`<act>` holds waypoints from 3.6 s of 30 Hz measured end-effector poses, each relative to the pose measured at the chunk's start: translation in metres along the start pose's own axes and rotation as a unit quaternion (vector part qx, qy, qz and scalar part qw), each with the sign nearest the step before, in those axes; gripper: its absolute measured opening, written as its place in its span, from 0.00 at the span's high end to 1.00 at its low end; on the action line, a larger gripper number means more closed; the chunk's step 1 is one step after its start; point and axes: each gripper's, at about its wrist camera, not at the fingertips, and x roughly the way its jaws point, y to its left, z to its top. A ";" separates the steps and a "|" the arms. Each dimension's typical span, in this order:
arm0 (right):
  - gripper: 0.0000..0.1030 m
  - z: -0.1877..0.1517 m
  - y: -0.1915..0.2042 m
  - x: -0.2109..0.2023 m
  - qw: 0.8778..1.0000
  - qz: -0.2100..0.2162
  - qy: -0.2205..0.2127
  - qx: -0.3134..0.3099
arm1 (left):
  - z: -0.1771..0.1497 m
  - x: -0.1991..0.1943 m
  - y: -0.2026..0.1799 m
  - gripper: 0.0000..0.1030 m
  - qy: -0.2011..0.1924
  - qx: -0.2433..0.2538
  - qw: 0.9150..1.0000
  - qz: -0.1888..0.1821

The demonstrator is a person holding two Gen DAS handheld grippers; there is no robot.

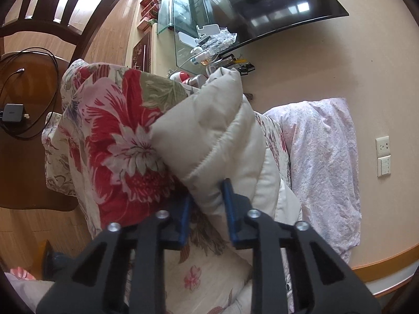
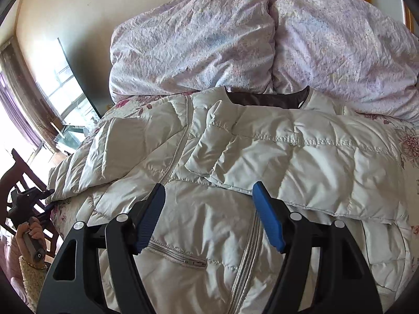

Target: Fold large clothes

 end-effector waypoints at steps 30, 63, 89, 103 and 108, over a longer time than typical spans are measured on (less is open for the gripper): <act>0.27 -0.044 -0.146 -0.093 0.988 -0.091 -0.075 0.099 | -0.307 -0.006 -0.346 0.94 0.193 0.456 0.833 -0.248; 0.66 0.013 -0.087 0.078 0.998 -0.031 0.046 -0.001 | -0.277 0.134 -0.235 0.17 0.130 0.618 0.774 0.040; 0.14 -0.151 -0.271 -0.138 0.968 0.034 0.076 0.235 | -0.174 0.007 -0.086 0.17 0.291 0.506 0.810 -0.054; 0.24 -0.200 -0.270 -0.144 0.958 0.102 0.100 0.250 | -0.186 -0.030 -0.035 0.28 0.323 0.428 0.838 -0.101; 0.30 -0.212 -0.266 -0.142 0.951 0.119 0.122 0.258 | -0.190 -0.029 -0.013 0.40 0.348 0.393 0.846 -0.092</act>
